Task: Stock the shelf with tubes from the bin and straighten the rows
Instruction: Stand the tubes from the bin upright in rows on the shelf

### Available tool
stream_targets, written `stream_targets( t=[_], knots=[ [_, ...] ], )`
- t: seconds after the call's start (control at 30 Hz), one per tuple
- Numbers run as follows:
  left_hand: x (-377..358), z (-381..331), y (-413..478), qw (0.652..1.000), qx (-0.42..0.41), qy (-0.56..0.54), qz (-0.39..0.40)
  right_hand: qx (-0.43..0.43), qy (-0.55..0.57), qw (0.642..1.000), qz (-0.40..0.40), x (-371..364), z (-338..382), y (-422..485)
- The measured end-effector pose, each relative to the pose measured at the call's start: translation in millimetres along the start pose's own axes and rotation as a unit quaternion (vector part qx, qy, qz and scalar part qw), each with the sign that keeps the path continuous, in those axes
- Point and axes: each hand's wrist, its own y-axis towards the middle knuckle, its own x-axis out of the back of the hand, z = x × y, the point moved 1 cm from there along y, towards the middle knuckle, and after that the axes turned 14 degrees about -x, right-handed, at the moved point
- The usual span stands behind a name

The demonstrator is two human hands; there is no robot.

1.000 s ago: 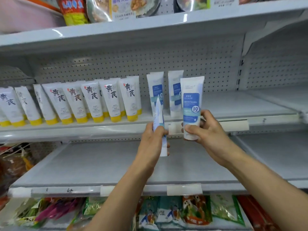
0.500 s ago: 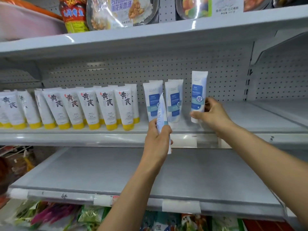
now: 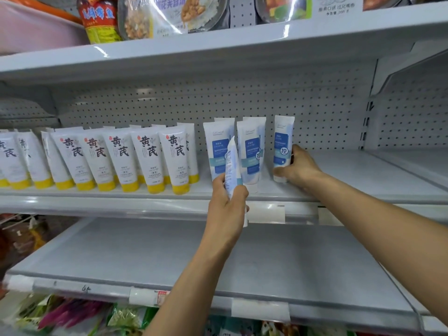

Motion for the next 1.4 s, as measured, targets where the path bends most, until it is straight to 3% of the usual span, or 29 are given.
stream_targets(
  t=[0.33, 0.43, 0.53, 0.6, 0.67, 0.8, 0.87, 1.17, 1.3, 1.4],
  knots=[
    [-2.1, 2.4, -0.3, 1.0, 0.02, -0.018, -0.012, -0.038, -0.012, 0.999, 0.019, 1.8, -2.0, 2.5],
    [-0.9, -2.0, -3.2, 0.999, 0.019, -0.036, -0.016, -0.046, -0.037, 0.998, -0.012, 7.5, -5.2, -8.5],
    [-0.6, -6.9, -5.2, 0.999, 0.008, -0.047, -0.019, 0.008, -0.059, 0.995, -0.082, 13.8, -7.0, -26.2],
    [-1.3, -8.2, -6.1, 0.999, -0.002, -0.047, -0.022, 0.067, -0.034, 0.994, -0.081, 15.6, -4.9, -46.7],
    [-2.8, -8.5, -6.7, 0.999, -0.005, -0.045, -0.023, 0.108, 0.02, 0.994, -0.002, 15.9, 0.2, -71.1],
    [-10.2, -11.7, -9.5, 0.999, -0.014, -0.05, -0.009, 0.1, 0.065, 0.958, 0.262, 15.2, 12.3, -116.2],
    [-15.1, -14.1, -11.1, 0.997, -0.018, -0.071, 0.0, 0.093, 0.043, 0.949, 0.297, 11.1, 11.3, -121.9],
    [-13.7, -15.2, -7.8, 0.997, -0.029, -0.014, 0.071, 0.079, 0.038, 0.974, 0.211, 14.6, 6.9, -109.5],
    [-2.8, -7.6, -8.0, 0.984, -0.085, 0.143, 0.07, 0.065, 0.038, 0.989, 0.129, 19.6, 5.9, -91.7],
    [2.4, -1.8, -9.0, 0.944, -0.12, 0.293, 0.09, 0.061, 0.043, 0.994, 0.077, 22.0, 7.6, -78.9]
  ],
)
